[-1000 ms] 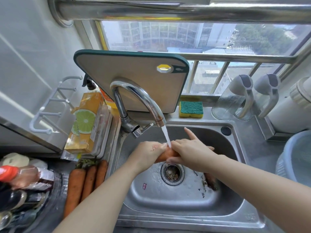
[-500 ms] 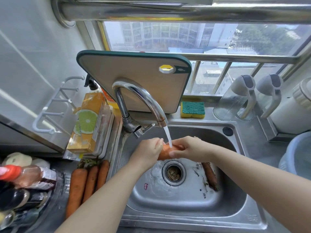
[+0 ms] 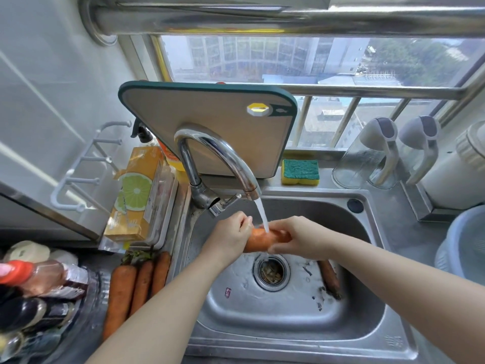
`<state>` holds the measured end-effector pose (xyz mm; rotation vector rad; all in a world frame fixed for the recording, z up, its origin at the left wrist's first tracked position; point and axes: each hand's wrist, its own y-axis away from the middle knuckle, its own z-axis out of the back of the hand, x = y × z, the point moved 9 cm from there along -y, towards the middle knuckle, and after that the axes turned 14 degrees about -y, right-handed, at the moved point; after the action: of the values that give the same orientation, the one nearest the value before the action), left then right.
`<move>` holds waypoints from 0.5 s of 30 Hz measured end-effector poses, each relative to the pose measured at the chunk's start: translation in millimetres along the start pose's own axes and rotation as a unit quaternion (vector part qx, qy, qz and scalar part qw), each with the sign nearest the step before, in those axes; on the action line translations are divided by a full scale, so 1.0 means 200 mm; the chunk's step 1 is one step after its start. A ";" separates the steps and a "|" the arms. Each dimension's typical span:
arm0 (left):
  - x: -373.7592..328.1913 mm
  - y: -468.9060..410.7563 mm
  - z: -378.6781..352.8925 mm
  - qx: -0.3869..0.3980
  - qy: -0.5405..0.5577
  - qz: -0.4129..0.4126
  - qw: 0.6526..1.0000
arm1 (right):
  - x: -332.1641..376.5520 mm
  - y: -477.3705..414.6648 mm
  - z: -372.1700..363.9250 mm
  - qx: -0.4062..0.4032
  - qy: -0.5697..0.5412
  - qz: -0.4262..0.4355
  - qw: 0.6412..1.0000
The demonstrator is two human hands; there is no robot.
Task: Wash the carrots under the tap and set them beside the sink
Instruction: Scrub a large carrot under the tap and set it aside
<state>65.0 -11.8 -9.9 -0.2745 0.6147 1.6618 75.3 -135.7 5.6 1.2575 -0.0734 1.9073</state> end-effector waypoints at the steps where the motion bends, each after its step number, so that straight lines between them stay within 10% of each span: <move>1: 0.02 -0.01 0.00 0.008 0.007 0.010 1.000 | 0.00 0.00 0.00 0.008 0.010 0.008 1.000; 10: 0.10 0.03 -0.05 0.106 0.120 0.061 0.985 | 0.04 0.02 -0.01 -0.067 0.288 0.088 0.951; 15: 0.06 0.04 -0.02 0.015 0.072 0.012 0.997 | -0.03 -0.03 0.01 -0.021 0.183 -0.028 0.983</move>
<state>54.9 -4.5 -18.4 -0.3685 0.7534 1.6631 80.9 -136.5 0.0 0.8556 0.1125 2.0449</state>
